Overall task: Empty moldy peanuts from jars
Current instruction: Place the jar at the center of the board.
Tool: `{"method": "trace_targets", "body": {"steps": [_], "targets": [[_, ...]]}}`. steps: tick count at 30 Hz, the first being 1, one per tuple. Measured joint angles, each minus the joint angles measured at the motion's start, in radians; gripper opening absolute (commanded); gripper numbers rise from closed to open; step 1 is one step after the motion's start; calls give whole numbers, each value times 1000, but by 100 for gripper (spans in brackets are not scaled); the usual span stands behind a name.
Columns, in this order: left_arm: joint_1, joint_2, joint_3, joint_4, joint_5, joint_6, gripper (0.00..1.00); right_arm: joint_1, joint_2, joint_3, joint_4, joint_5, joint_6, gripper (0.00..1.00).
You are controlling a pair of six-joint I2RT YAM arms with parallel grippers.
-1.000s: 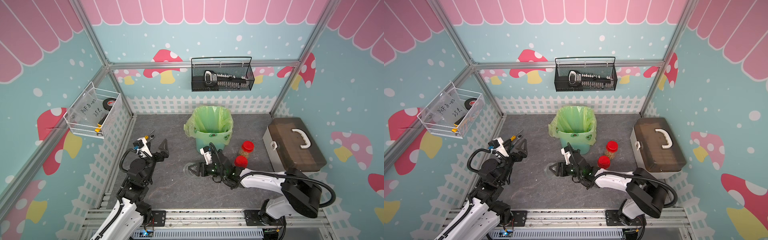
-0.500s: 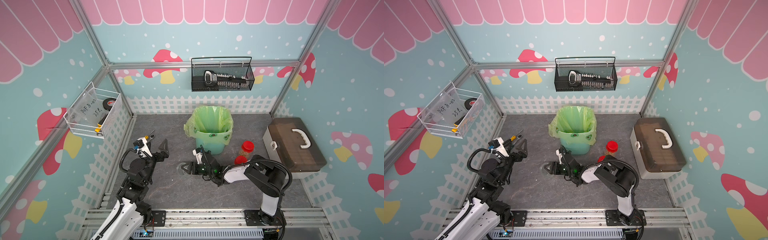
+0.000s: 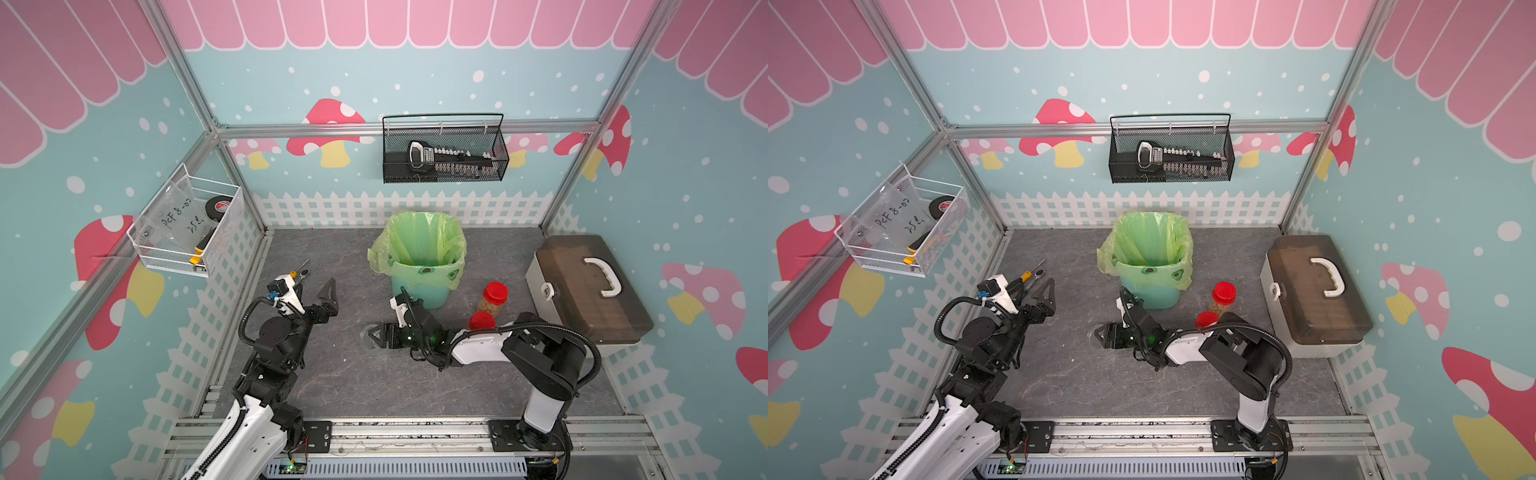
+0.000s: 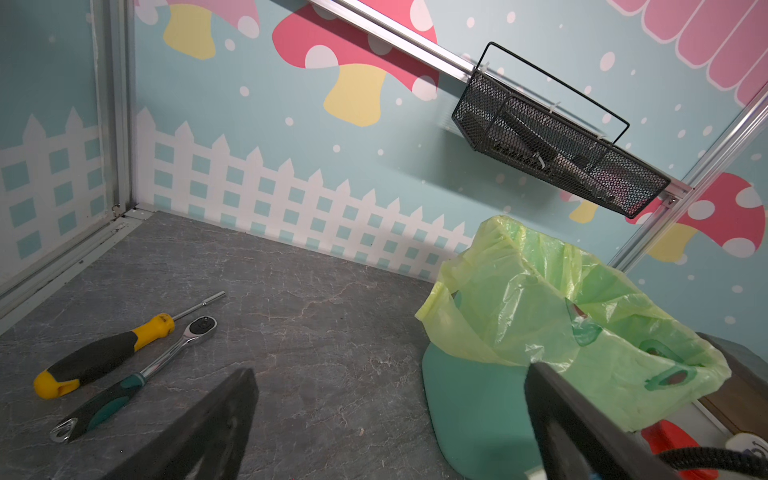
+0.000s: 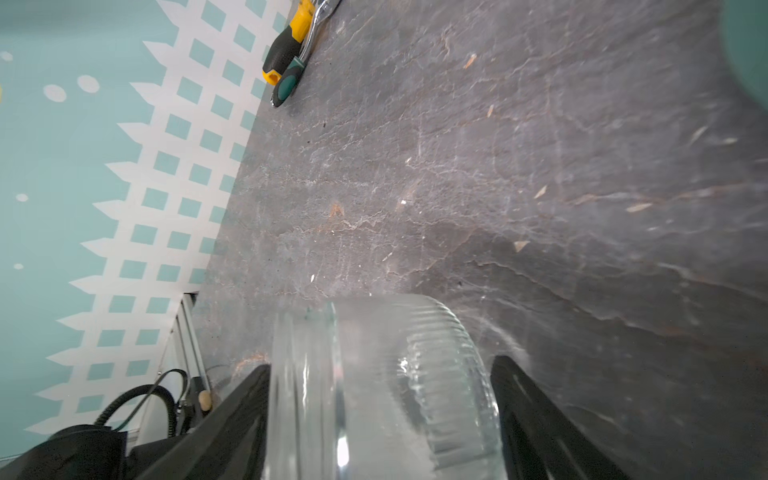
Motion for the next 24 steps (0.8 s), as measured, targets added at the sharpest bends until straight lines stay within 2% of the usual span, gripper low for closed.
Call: {"method": "trace_targets", "body": {"steps": [12, 24], "targets": [[0, 5, 0, 0, 4, -6, 99, -4, -49, 55, -277, 84, -157, 86], [1, 66, 0, 31, 91, -6, 99, 33, -418, 162, -708, 253, -383, 80]]}}
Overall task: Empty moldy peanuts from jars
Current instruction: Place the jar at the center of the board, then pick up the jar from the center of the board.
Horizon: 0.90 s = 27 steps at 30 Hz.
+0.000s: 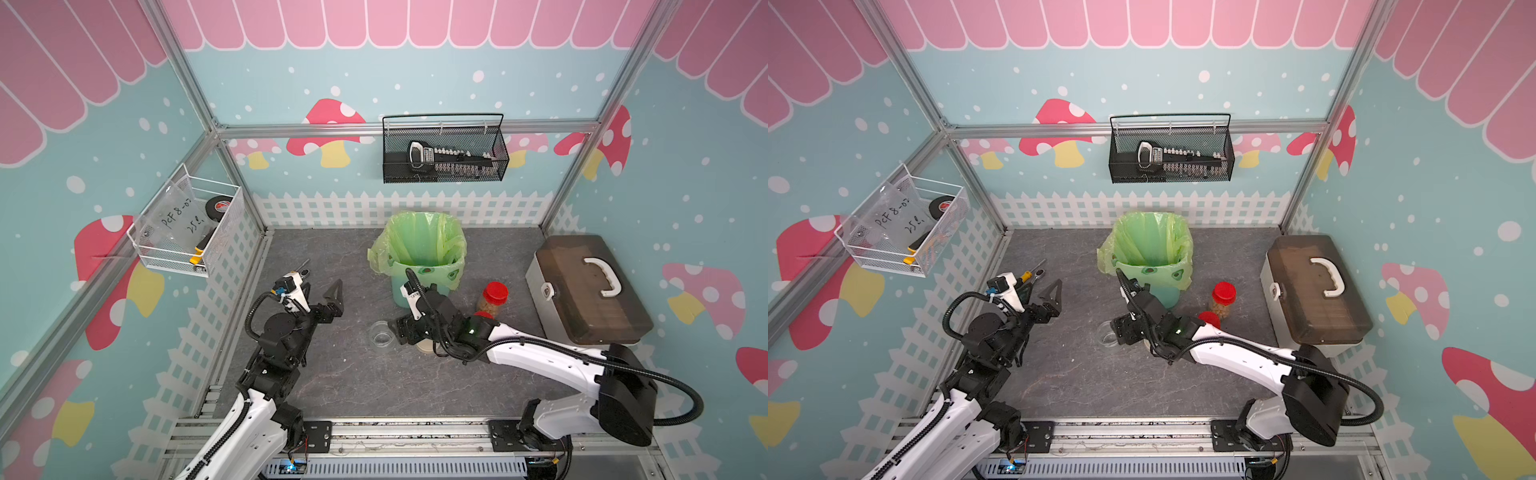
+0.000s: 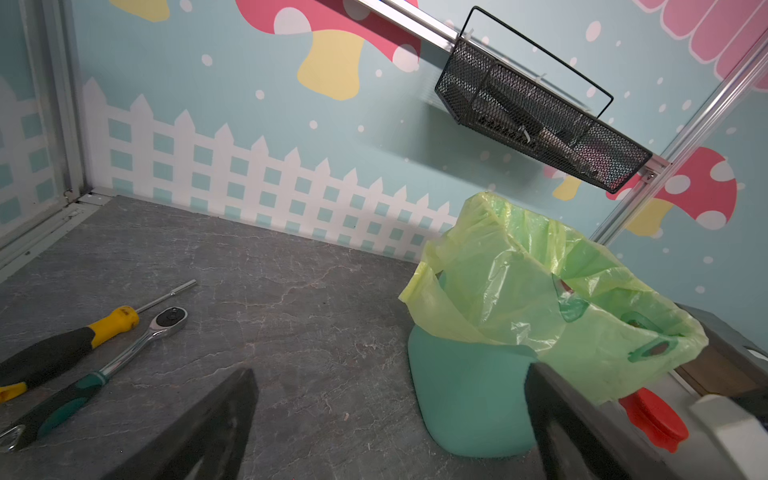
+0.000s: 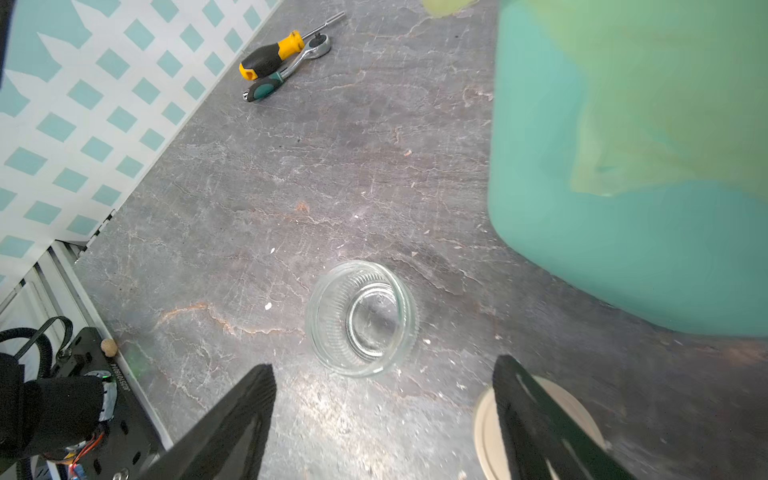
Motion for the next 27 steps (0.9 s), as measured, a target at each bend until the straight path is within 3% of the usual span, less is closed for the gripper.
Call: {"method": "trace_targets", "body": {"steps": [7, 9, 13, 18, 22, 27], "targets": [[-20, 66, 0, 70, 94, 3, 99, -8, -206, 15, -320, 193, -77, 81], [-59, 92, 2, 89, 106, 12, 99, -39, -261, 36, -410, 247, -88, 82], [-225, 166, 29, 130, 99, 69, 99, -147, -334, 90, -545, 303, -94, 88], [-365, 309, 82, 230, 97, 129, 99, -269, -338, 104, -647, 287, -101, 95], [-414, 418, 120, 264, 103, 160, 99, -346, -314, 104, -701, 234, -113, 99], [-437, 462, 132, 296, 122, 171, 99, -417, -306, 85, -711, 141, -126, 99]]}}
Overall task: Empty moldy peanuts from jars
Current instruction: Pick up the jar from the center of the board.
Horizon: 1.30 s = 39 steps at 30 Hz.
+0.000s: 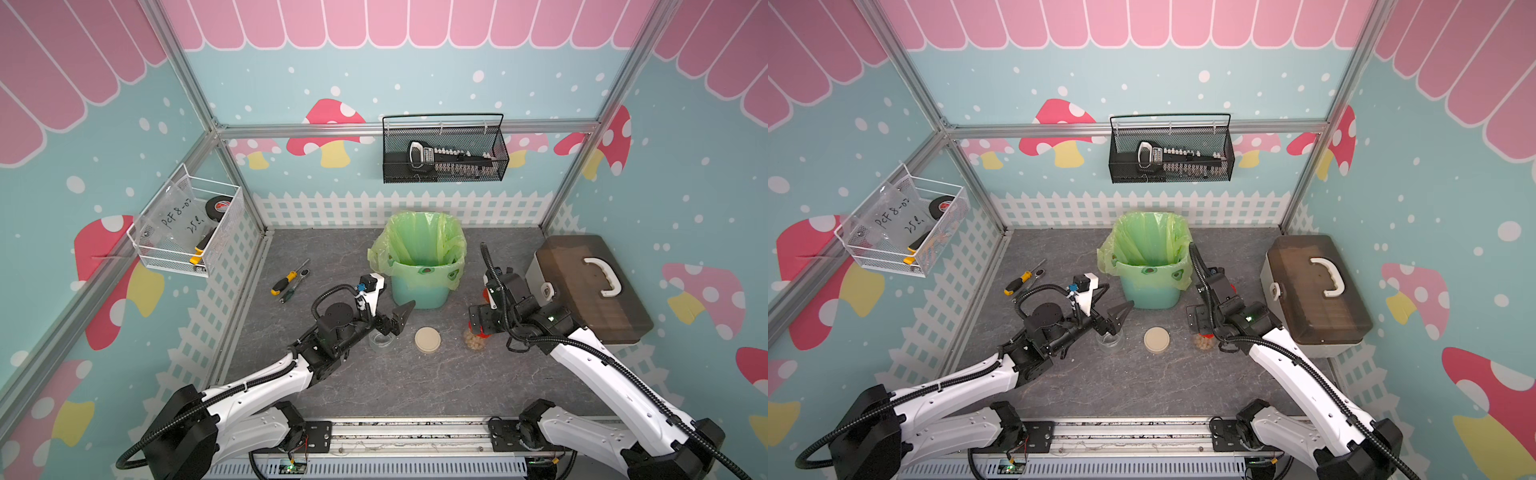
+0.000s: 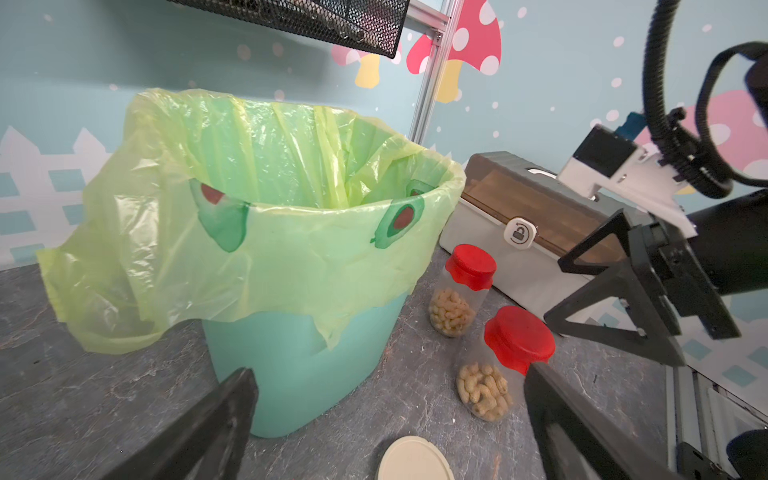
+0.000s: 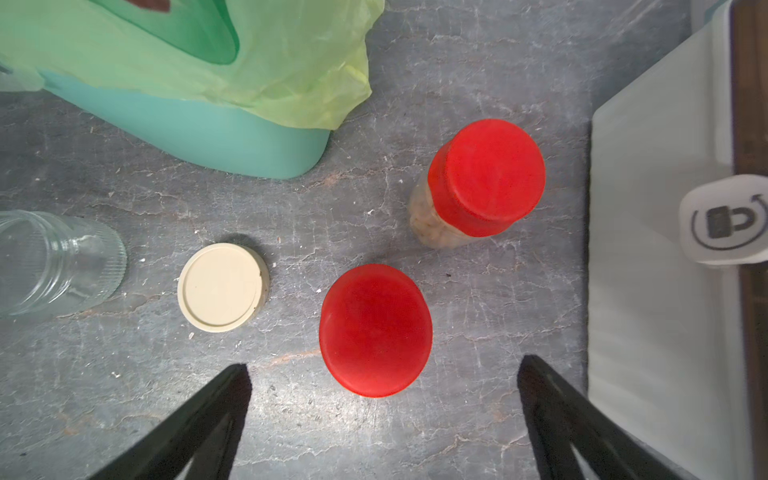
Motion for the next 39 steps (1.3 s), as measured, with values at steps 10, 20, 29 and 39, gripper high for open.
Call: {"method": "trace_targets", "body": {"steps": [10, 20, 29, 39], "targets": [[-4, 20, 25, 10, 20, 7, 99, -72, 90, -79, 68, -147, -23, 96], [-7, 20, 35, 7, 23, 11, 99, -103, 151, -105, 139, -163, -40, 80], [-11, 21, 37, 2, 26, 19, 99, -109, 160, -122, 152, -163, -46, 65], [-18, 41, 59, -6, 26, 26, 99, -110, 158, -123, 159, -167, -53, 54]]}}
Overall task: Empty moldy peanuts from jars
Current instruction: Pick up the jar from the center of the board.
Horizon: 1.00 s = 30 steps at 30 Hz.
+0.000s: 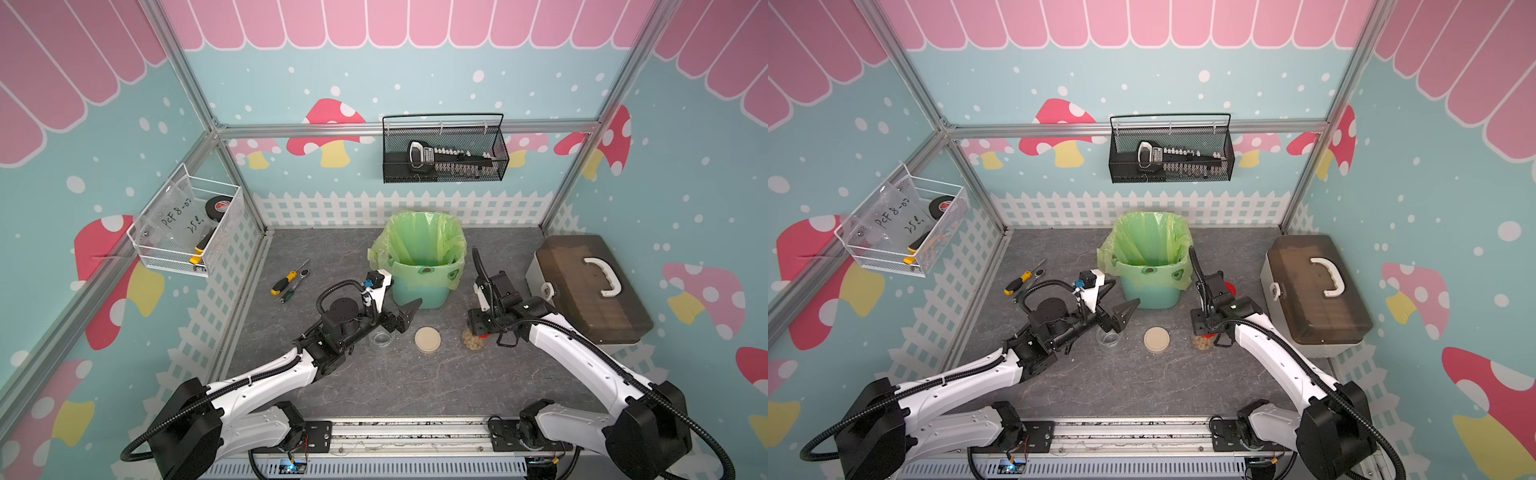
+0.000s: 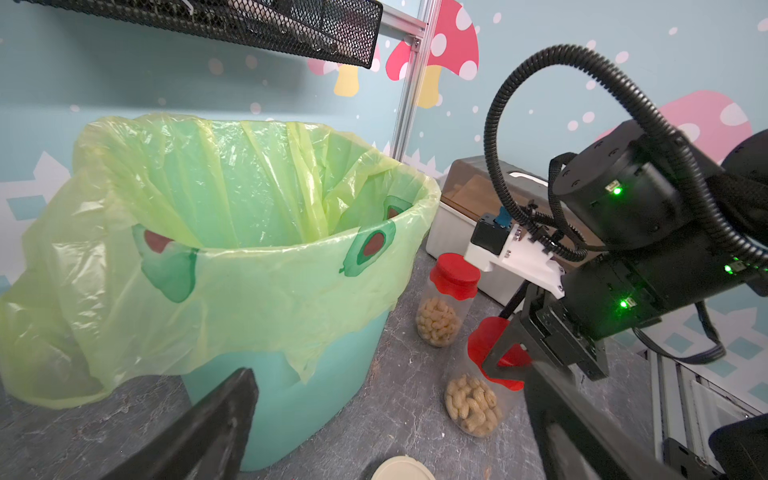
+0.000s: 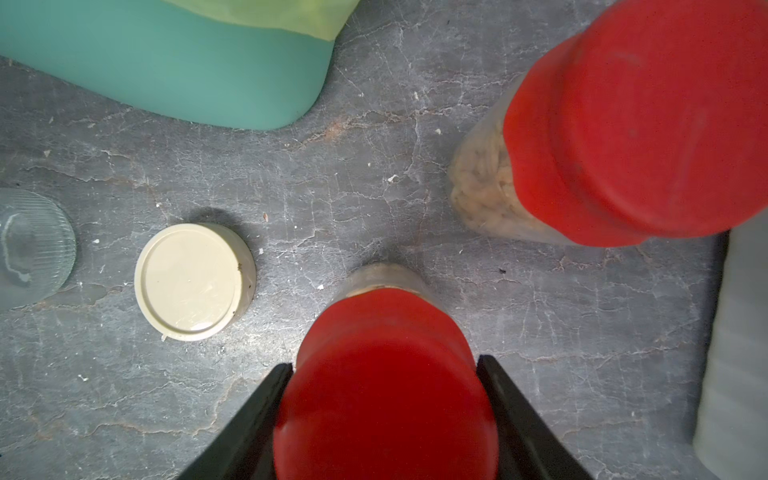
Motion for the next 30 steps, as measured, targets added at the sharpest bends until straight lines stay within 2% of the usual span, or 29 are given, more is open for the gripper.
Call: {"method": "trace_targets", "body": {"steps": [5, 11, 30], "targets": [[-11, 33, 27, -15, 12, 2, 100, 0, -11, 24, -41, -31, -10, 54], [-41, 134, 127, -78, 52, 28, 99, 0, -52, 121, -85, -99, -33, 54], [-150, 224, 200, -146, 82, 135, 99, -6, -91, 366, -150, -475, -87, 50]]}}
